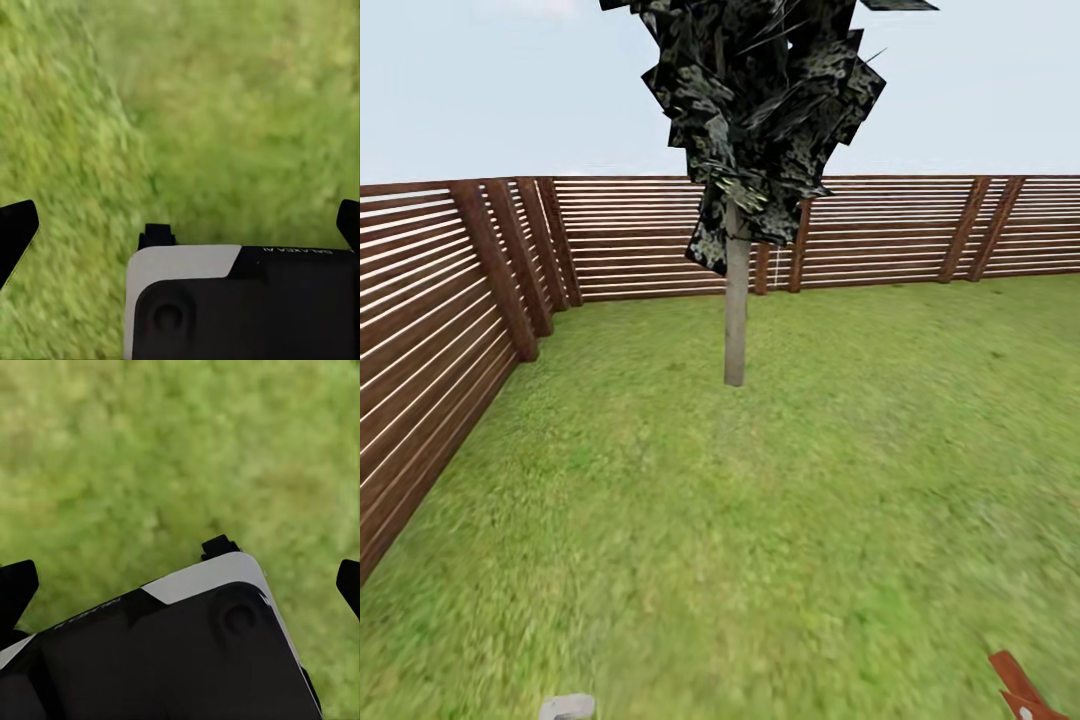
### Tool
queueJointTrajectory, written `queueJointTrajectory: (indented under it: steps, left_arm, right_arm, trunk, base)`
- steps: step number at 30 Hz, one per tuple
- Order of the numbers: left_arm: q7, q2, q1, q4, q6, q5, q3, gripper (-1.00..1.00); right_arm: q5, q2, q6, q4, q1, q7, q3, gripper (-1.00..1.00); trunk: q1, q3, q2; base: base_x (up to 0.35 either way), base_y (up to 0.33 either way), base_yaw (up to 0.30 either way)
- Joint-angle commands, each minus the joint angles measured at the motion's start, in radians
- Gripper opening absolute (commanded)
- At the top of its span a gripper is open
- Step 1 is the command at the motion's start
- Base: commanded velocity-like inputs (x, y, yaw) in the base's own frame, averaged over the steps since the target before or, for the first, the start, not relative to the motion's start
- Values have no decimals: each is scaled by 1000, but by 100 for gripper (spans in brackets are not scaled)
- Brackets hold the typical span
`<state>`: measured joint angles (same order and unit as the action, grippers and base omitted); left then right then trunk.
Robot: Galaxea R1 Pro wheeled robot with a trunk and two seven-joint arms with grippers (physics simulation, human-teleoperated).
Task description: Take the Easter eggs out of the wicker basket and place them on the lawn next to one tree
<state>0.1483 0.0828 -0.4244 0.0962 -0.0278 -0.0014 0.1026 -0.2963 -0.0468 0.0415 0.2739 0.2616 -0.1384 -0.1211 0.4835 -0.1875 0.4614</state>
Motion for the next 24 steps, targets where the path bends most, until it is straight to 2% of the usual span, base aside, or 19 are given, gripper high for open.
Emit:
queueJointTrajectory:
  steps: [1, 10, 15, 24]
  left_arm:
    - [6, 0, -1, 0, -3, 0, 8, 100]
    - [5, -1, -1, 0, -1, -3, 6, 100]
    - [5, -1, -1, -2, 44, -3, 7, 100]
    - [5, -1, -1, -3, 54, -3, 7, 100]
  right_arm:
    - [-2, -1, 4, 3, 0, -3, -5, 100]
    - [-1, -2, 5, 9, -1, -3, -1, 100]
    - [-1, -1, 6, 10, -1, -1, -3, 100]
    - [-1, -3, 6, 10, -1, -3, -4, 100]
  trunk:
    - [1, -2, 2]
    - [1, -2, 2]
    - [1, -2, 2]
    - [1, -2, 2]
  base:
    - [300, 113, -1]
    - [291, 88, 0]
    - [285, 80, 0]
    - [296, 98, -1]
